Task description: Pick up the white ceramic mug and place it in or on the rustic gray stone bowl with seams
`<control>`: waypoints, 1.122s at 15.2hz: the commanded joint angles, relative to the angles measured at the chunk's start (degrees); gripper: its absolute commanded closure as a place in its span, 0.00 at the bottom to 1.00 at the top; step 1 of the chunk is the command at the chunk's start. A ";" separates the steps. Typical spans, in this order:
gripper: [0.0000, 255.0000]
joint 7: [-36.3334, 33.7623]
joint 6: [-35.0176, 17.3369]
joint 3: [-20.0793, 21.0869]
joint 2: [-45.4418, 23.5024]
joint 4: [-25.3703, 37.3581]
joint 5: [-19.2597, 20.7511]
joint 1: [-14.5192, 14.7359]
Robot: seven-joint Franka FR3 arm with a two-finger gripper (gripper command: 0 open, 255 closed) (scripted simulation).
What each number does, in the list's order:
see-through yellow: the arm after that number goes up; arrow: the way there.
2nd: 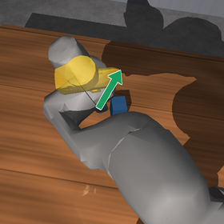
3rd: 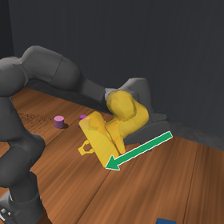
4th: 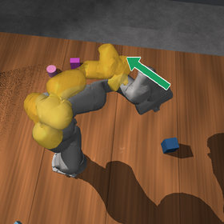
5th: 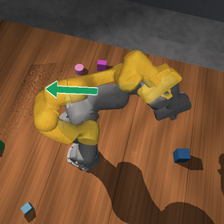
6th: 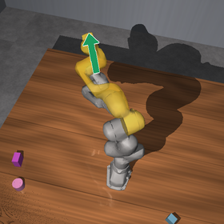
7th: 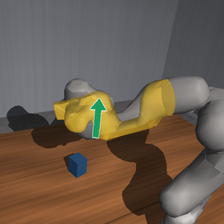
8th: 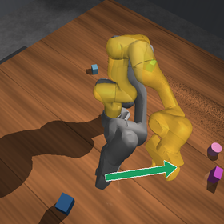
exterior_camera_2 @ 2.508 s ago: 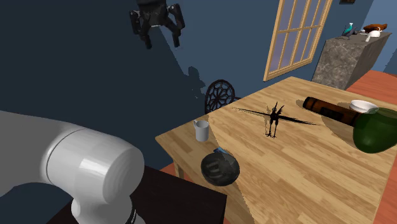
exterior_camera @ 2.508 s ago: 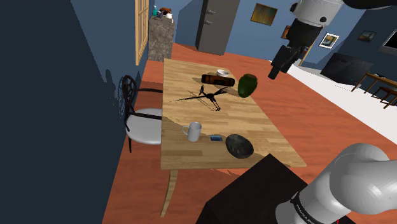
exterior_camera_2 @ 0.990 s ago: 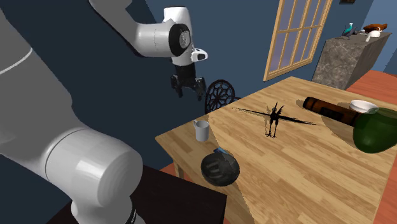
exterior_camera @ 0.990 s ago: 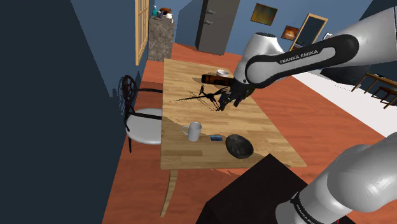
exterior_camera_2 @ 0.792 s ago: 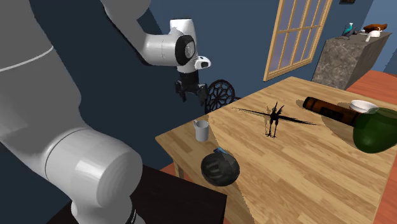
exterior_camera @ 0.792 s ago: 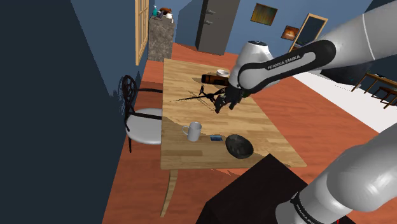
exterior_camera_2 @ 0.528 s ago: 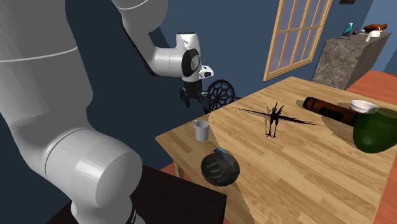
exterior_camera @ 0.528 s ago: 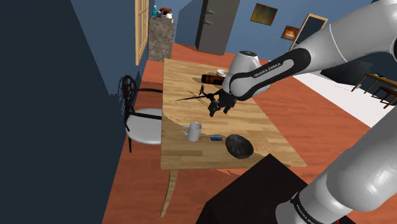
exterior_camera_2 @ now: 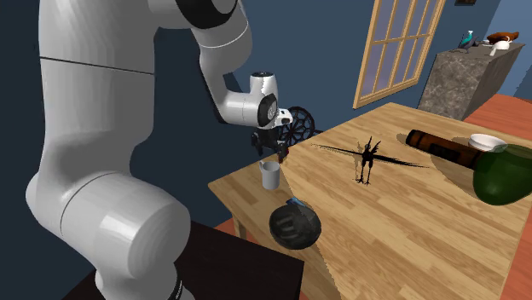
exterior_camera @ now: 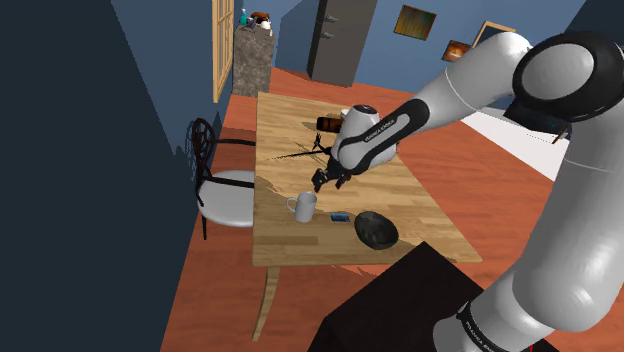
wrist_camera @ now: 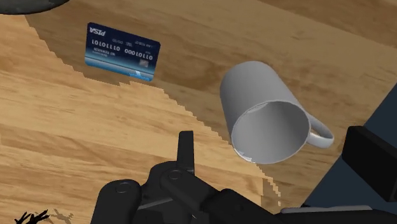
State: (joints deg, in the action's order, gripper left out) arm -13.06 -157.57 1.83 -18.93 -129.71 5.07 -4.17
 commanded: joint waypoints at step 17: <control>0.00 -0.86 -7.44 -0.71 -22.22 15.60 -1.06 -0.62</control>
State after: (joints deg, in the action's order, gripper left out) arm -13.92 -164.98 1.12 -41.12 -114.13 4.01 -4.80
